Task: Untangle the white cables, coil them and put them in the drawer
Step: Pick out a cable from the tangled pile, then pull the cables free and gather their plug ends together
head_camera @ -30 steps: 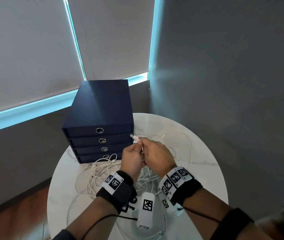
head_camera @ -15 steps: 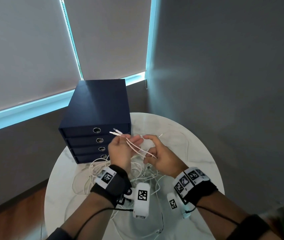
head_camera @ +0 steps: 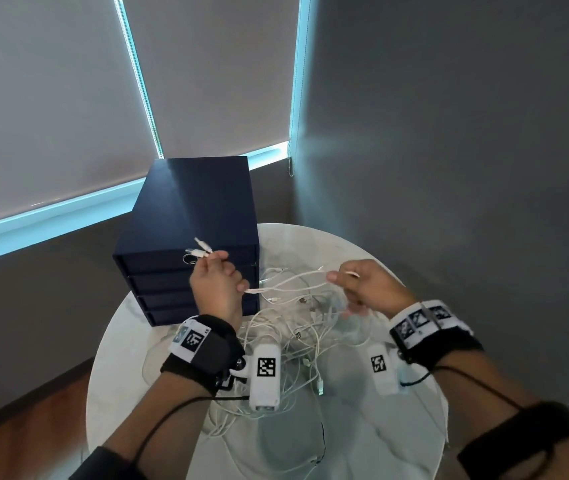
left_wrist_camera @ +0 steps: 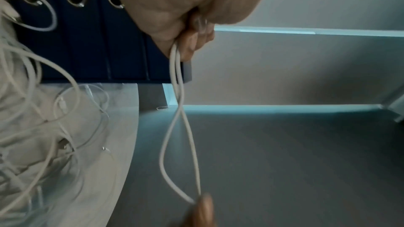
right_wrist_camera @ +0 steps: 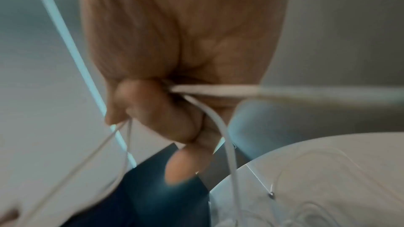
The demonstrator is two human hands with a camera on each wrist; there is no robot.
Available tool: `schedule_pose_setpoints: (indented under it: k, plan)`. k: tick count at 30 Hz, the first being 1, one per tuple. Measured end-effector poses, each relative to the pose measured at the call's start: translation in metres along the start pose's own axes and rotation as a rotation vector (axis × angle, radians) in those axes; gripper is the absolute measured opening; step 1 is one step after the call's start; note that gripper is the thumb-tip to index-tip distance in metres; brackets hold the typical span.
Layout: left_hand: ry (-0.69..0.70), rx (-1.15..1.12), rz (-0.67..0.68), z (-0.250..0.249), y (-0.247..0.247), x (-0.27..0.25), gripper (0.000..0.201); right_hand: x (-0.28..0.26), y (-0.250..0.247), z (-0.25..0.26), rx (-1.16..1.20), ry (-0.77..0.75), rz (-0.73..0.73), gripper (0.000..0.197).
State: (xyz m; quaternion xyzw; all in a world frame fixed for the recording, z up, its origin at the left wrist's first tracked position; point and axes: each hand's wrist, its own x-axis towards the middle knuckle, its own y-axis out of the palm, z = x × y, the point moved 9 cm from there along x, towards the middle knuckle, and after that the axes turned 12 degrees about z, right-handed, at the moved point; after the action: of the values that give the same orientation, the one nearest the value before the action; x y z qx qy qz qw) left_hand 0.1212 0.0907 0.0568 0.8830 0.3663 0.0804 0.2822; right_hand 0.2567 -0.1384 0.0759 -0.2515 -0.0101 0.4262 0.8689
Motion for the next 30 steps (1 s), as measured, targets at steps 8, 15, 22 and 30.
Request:
schedule_pose_setpoints:
  k: [8, 15, 22, 30]
  plan:
    - [0.017, 0.036, -0.109, -0.022, -0.043, 0.023, 0.031, -0.025, -0.107, -0.039, -0.266, 0.196, -0.147, 0.049]
    - [-0.086, 0.186, 0.11, 0.0, -0.022, 0.013, 0.028, -0.067, -0.163, -0.099, -0.652, 0.524, -0.366, 0.05]
    - [-0.274, 0.415, 0.422, 0.038, -0.004, -0.008, 0.025, -0.108, -0.135, -0.173, -0.724, 0.752, -0.339, 0.054]
    - [-0.32, 0.505, 0.507, 0.059, -0.004, -0.02, 0.03, -0.113, -0.111, -0.253, -0.671, 0.96, -0.208, 0.047]
